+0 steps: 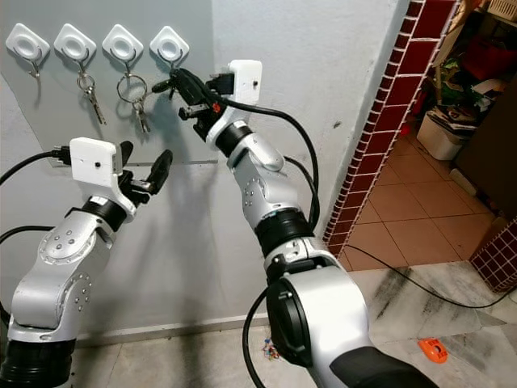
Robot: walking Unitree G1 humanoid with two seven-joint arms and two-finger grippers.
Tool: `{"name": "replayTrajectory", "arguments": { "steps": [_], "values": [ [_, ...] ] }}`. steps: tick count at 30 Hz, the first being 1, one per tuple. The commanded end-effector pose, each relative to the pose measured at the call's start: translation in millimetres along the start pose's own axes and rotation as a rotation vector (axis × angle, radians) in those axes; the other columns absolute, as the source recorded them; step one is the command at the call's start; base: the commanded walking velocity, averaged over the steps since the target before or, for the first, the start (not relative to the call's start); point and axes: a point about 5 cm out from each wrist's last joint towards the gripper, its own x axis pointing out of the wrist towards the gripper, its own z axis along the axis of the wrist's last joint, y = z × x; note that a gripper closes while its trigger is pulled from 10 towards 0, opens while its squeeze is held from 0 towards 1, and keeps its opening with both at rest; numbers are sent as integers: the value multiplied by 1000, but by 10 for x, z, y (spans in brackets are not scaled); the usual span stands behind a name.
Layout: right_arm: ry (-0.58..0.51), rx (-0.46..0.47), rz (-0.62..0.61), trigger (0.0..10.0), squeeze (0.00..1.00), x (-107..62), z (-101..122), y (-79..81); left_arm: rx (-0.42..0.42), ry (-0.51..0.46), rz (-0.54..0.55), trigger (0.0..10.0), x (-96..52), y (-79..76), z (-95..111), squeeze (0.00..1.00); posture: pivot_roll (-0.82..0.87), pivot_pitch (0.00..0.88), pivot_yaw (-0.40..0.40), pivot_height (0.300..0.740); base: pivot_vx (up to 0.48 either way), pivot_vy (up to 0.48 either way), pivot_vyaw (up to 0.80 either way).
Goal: Hang keys on a hook
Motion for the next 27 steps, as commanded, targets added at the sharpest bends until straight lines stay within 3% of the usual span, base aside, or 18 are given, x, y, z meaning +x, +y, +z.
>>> {"name": "replayTrajectory", "arguments": {
  "steps": [1,9,20,21,27],
  "values": [
    [-30,19,1,10000,0,69,94,27,-1,-15,7,10000,2,7,58,0,-35,7,-42,728,0,0,0],
    [-6,87,-32,10000,0,96,65,20,-6,-13,12,10000,-10,9,57,0,-32,11,-44,728,0,0,0],
    [-7,108,-33,10000,0,95,57,16,-7,-12,15,10000,-17,7,60,0,-32,13,-43,728,0,0,0],
    [-50,278,-36,10000,0,-26,-66,-34,-14,-7,20,10000,-25,22,53,0,-33,15,-44,728,0,0,0],
    [-142,489,-38,10000,0,-143,-162,-58,-17,-4,21,10000,-27,23,49,0,-33,14,-42,728,0,0,0]
  ]
}}
